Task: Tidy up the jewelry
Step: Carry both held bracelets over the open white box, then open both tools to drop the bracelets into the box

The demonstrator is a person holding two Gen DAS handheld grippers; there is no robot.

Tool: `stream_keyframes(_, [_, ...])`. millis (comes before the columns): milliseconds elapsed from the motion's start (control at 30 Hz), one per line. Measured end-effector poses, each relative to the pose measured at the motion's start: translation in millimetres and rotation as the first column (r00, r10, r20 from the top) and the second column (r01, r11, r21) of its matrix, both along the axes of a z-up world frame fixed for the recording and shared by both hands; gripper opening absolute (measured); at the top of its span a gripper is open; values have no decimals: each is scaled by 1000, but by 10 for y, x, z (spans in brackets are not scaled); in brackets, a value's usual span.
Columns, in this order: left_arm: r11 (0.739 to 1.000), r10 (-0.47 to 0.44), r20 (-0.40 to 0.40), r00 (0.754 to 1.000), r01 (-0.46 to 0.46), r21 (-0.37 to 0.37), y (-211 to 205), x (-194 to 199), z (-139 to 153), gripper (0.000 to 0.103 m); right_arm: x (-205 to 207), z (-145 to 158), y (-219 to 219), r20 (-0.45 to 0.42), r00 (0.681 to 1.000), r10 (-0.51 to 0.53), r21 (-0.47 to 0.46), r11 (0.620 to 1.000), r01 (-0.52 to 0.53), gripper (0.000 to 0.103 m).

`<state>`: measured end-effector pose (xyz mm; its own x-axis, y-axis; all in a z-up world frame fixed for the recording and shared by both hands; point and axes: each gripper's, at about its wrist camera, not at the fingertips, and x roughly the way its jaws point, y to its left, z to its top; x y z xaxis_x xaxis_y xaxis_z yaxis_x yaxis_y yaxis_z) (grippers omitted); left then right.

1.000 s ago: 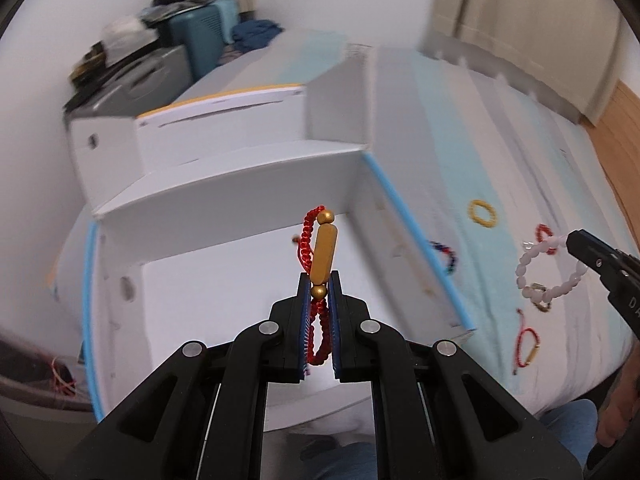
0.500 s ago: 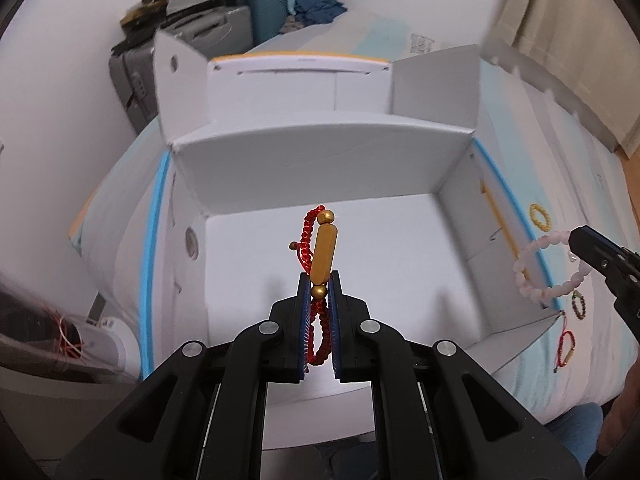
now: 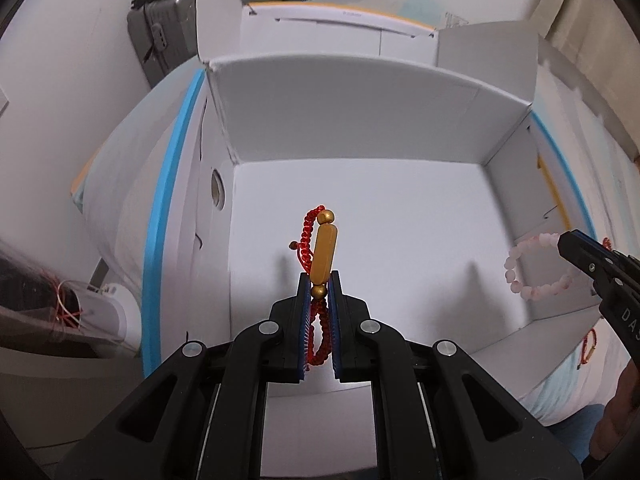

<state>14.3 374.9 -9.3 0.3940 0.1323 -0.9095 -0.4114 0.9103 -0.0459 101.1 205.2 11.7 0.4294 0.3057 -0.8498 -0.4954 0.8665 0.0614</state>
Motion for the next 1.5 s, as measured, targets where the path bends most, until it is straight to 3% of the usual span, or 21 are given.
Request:
stream_keyframes(467, [1000, 2, -89, 996, -3, -9, 10, 115, -299, 8, 119, -331, 187, -102, 995, 22, -66, 997, -29, 11])
stream_keyframes(700, [1000, 9, -172, 985, -13, -25, 26, 178, -365, 9, 212, -481, 288, -170, 985, 17, -96, 995, -33, 12])
stream_keyframes(900, [999, 6, -174, 985, -12, -35, 31, 193, -327, 10, 220, -536, 340, -198, 980, 19, -110, 993, -41, 12])
stream_keyframes(933, [999, 8, -170, 985, -13, -30, 22, 185, -313, 12, 217, -528, 336, -195, 981, 19, -108, 993, -41, 18])
stream_keyframes(967, [1000, 12, -163, 987, -16, -25, 16, 178, -295, 21, 212, -517, 329, -191, 981, 19, -103, 994, -40, 30])
stream_keyframes(1000, [1000, 18, -154, 988, -21, -17, 11, 169, -272, 31, 200, -497, 320, -181, 983, 23, -96, 994, -41, 37])
stream_keyframes(1067, [999, 32, -135, 990, -31, 8, -7, 151, -214, 36, 177, -458, 297, -163, 986, 33, -79, 996, -46, 50])
stream_keyframes(1333, [1000, 12, -60, 998, -11, 7, -101, 22, 36, 51, 102, -216, 134, -129, 991, 44, -4, 999, -45, 75])
stream_keyframes(1400, [999, 16, -50, 999, -14, 42, -155, -57, 52, 70, 64, -149, 117, -117, 992, 50, 26, 999, -47, 81])
stream_keyframes(1500, [996, 15, -21, 1000, -13, 86, -194, -65, 137, 73, 58, -18, 39, -90, 995, 47, 44, 998, -43, 88])
